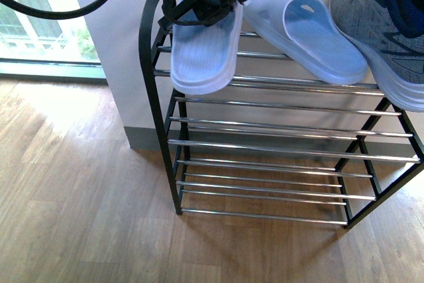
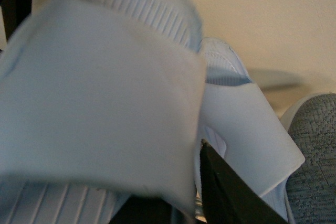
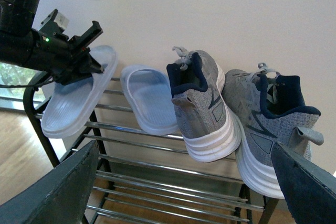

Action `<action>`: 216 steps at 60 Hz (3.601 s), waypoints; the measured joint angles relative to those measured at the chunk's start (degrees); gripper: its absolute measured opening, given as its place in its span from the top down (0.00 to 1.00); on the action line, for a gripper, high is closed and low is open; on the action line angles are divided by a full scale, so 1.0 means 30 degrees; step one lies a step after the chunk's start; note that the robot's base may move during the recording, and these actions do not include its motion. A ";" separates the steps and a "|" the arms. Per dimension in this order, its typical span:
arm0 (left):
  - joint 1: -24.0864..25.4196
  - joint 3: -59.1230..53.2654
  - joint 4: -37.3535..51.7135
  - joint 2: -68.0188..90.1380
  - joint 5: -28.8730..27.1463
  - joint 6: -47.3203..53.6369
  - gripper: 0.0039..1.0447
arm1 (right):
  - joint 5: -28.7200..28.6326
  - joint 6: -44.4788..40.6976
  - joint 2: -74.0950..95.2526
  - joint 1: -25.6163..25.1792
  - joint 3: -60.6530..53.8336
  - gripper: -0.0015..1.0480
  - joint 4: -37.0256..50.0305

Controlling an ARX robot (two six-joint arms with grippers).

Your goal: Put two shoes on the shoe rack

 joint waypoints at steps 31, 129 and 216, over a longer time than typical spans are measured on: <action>-0.0554 -0.2761 0.0510 -0.3869 -0.2994 0.0634 0.09 | 0.0000 0.0000 0.0000 0.0000 0.0000 0.09 0.0000; 0.9814 -2.7554 0.2557 -3.5161 0.1639 1.6283 0.99 | -0.0007 -0.0007 0.0000 0.0000 0.0000 0.09 0.0000; 0.9843 -2.9157 -0.2747 -4.2016 0.1647 1.6320 0.54 | -0.0044 -0.0007 -0.0015 0.0000 0.0000 0.09 -0.0007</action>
